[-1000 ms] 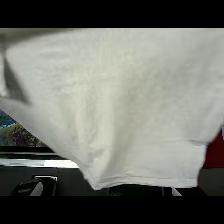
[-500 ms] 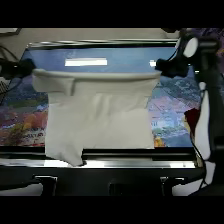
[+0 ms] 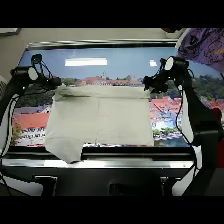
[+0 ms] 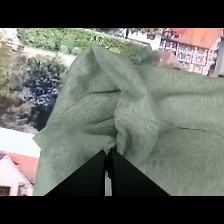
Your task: Fold the clothes and pants, and hang the long-sleeved shirts on hangers.
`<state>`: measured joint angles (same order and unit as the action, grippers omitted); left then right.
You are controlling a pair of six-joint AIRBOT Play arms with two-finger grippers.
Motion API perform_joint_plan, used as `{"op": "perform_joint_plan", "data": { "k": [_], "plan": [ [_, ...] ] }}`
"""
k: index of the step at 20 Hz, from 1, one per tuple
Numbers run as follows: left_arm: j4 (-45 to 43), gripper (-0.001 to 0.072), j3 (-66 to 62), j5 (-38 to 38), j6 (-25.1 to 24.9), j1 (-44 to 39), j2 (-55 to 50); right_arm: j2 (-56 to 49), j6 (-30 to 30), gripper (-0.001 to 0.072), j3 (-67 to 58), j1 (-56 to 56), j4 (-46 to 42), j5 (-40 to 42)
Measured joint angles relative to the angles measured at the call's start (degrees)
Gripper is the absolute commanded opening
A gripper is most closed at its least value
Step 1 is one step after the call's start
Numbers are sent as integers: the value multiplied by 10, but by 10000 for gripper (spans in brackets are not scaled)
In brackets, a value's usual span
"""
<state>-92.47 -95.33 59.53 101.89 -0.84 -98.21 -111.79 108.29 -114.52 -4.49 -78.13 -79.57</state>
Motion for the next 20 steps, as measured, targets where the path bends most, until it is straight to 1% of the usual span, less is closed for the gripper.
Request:
{"op": "perform_joint_plan", "data": {
  "k": [1,2,4,6,8,11,14,17,20],
  "plan": [
    [-7,431,-12,21,-6,6,7,9,-23,495,0,0,2,-15],
    [-13,567,-23,42,-10,14,17,20,-50,491,0,0,2,-33],
    [-20,577,-38,91,-21,37,45,48,-97,487,0,11,14,-66],
    [-17,577,-41,137,-38,71,85,87,-141,487,15,38,44,-82],
    [7,576,-13,166,-54,116,135,139,-182,487,70,82,85,-89],
    [57,575,95,168,-66,199,237,242,-241,487,251,171,163,-76],
    [84,574,227,142,-70,266,336,339,-297,486,466,243,232,-52],
    [96,572,331,121,-72,301,398,399,-344,480,634,273,266,-11],
    [100,572,386,111,-73,314,421,421,-377,480,734,284,272,23]
  ]
}}
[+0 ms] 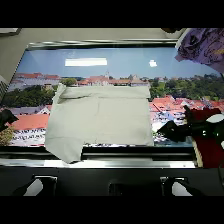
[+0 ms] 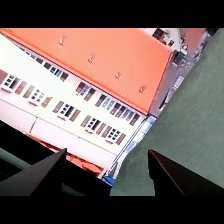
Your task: Fold the clothes and pants, and hang the long-sleeved shirts on hangers.
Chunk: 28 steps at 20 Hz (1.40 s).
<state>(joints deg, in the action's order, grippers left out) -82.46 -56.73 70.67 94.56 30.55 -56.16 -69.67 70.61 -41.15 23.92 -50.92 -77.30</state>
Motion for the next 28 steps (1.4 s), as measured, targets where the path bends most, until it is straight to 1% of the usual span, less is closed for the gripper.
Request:
{"op": "perform_joint_plan", "data": {
  "k": [5,11,15,16,18,19,21,23,25,28],
  "plan": [
    [3,572,29,-11,-1,6,10,10,-37,481,78,5,9,45],
    [4,573,35,-8,12,7,12,6,-68,481,120,6,37,82],
    [14,574,37,-3,19,7,12,-19,-88,479,129,-16,73,86],
    [16,574,37,-1,19,7,10,-27,-91,423,130,-30,77,89],
    [22,575,37,10,22,7,6,-37,-93,156,132,-60,75,110],
    [24,576,38,16,23,8,4,-40,-94,43,132,-73,74,120],
    [28,576,48,24,15,9,0,-43,-94,32,132,-89,74,129],
    [52,576,71,20,-7,20,-3,-45,-94,32,132,-97,75,131],
    [104,576,105,1,-43,39,-6,-43,-94,32,132,-101,75,131],
    [180,576,163,-25,-110,77,-19,-26,-93,32,133,-104,67,119]
  ]
}}
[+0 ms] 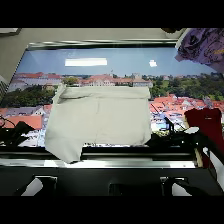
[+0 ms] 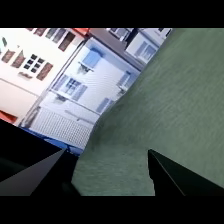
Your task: Fold the clothes and pants, and hang the long-sleeved shirts on hangers.
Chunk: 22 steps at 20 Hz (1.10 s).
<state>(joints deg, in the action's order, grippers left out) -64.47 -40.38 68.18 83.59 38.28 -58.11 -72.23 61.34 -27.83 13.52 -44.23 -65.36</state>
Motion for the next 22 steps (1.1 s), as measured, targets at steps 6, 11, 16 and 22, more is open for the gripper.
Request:
{"op": "perform_joint_plan", "data": {
  "k": [6,11,16,22],
  "plan": [
    [55,575,61,-40,-77,25,-37,43,17,33,0,-1,12,-27],
    [71,571,71,-64,-104,8,-73,52,23,33,0,-1,21,-38],
    [95,362,72,-80,-125,-33,-105,56,26,33,0,-1,38,-49],
    [121,17,52,-87,-136,-70,-120,94,24,32,-12,-2,73,-48]
  ]
}}
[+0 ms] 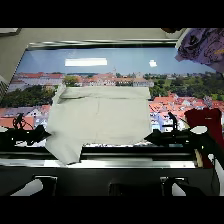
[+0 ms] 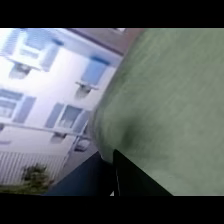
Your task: Fold the clothes and pants, and hang the long-sleeved shirts on hangers.
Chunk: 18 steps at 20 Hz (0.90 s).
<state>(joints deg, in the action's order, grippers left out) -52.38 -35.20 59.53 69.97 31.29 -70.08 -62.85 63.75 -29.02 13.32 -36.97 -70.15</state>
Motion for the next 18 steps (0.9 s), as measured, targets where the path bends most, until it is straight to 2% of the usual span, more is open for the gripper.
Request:
{"op": "perform_joint_plan", "data": {
  "k": [4,7,10,14,18],
  "plan": [
    [62,16,-99,20,-15,-48,16,11,-5,31,-93,-46,27,43],
    [73,16,-244,30,-4,-98,24,13,31,31,-242,-95,-12,113],
    [31,16,-444,35,38,-134,29,14,94,32,-434,-116,-109,174],
    [-65,17,-698,53,108,-153,52,25,163,32,-676,-125,-244,198],
    [-157,17,-802,61,183,-158,132,77,205,32,-815,-128,-314,205]
  ]
}}
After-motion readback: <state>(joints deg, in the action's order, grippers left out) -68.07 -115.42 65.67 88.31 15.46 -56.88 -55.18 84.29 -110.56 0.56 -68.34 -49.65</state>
